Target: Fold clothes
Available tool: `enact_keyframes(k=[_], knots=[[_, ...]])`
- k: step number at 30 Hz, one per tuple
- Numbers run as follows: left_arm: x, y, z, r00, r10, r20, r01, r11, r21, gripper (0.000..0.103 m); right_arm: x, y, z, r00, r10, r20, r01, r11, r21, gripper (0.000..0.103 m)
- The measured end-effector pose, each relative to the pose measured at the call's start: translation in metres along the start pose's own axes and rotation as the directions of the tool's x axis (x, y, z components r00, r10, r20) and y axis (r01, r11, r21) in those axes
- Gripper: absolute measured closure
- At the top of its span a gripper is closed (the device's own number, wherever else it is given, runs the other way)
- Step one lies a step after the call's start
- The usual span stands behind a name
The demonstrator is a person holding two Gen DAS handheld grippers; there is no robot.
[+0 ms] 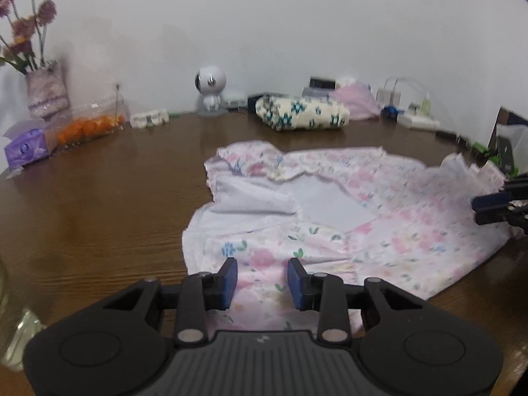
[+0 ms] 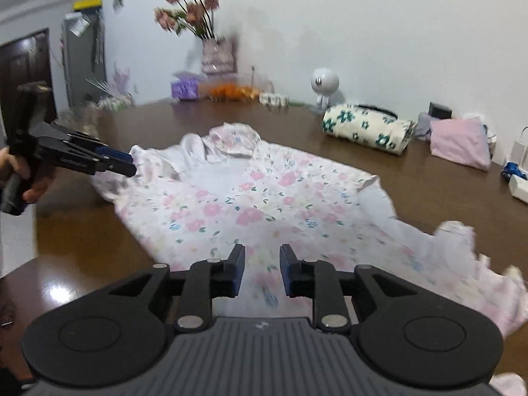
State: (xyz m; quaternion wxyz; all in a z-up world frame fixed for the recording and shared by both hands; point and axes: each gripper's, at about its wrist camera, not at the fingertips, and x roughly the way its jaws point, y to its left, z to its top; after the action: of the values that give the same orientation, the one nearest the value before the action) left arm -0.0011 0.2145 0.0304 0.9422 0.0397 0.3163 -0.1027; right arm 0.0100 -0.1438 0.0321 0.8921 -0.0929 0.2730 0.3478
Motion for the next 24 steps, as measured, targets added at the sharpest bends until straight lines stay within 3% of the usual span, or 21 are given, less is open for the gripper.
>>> enact_keyframes(k=[4,8,9,10,11,13,14,18,24], knots=[[0.013,0.002,0.004,1.000,-0.022,-0.010,0.023,0.999,0.036,0.074,0.021,0.008,-0.002,0.997,-0.020,-0.068,0.021,1.000,0.013,0.081],[0.009,0.010,0.012,0.999,-0.031,-0.040,0.030,0.999,-0.020,0.079,0.015,0.011,0.000,0.994,-0.039,-0.104,0.042,0.999,0.028,0.081],[0.002,0.014,0.020,0.999,-0.036,-0.014,0.035,0.998,-0.055,0.079,0.014,0.010,0.001,0.993,-0.033,-0.117,0.037,0.999,0.036,0.081],[-0.006,0.019,0.030,0.999,-0.039,0.031,0.042,0.994,-0.104,0.073,0.012,0.008,0.003,0.991,-0.025,-0.128,0.031,0.999,0.045,0.081],[-0.012,0.025,0.041,0.997,-0.036,0.070,0.046,0.987,-0.154,0.057,0.008,0.002,0.011,0.993,-0.005,-0.114,0.012,0.998,0.061,0.078],[-0.005,0.033,0.068,0.996,0.012,0.093,0.011,0.970,-0.242,0.038,0.007,-0.019,0.033,0.997,-0.010,-0.075,0.017,0.995,0.093,0.066],[0.003,0.036,0.081,0.995,0.039,0.088,-0.014,0.964,-0.265,0.038,0.009,-0.031,0.045,0.998,-0.023,-0.060,0.030,0.993,0.112,0.057],[0.070,0.037,0.127,0.998,0.066,0.001,-0.063,0.962,-0.266,0.038,0.059,-0.095,0.089,0.994,-0.062,-0.093,0.083,0.969,0.233,0.052],[0.149,0.045,0.153,0.989,0.040,-0.144,-0.085,0.944,-0.319,0.037,0.135,-0.142,0.105,0.966,-0.133,-0.222,0.187,0.951,0.244,0.054]])
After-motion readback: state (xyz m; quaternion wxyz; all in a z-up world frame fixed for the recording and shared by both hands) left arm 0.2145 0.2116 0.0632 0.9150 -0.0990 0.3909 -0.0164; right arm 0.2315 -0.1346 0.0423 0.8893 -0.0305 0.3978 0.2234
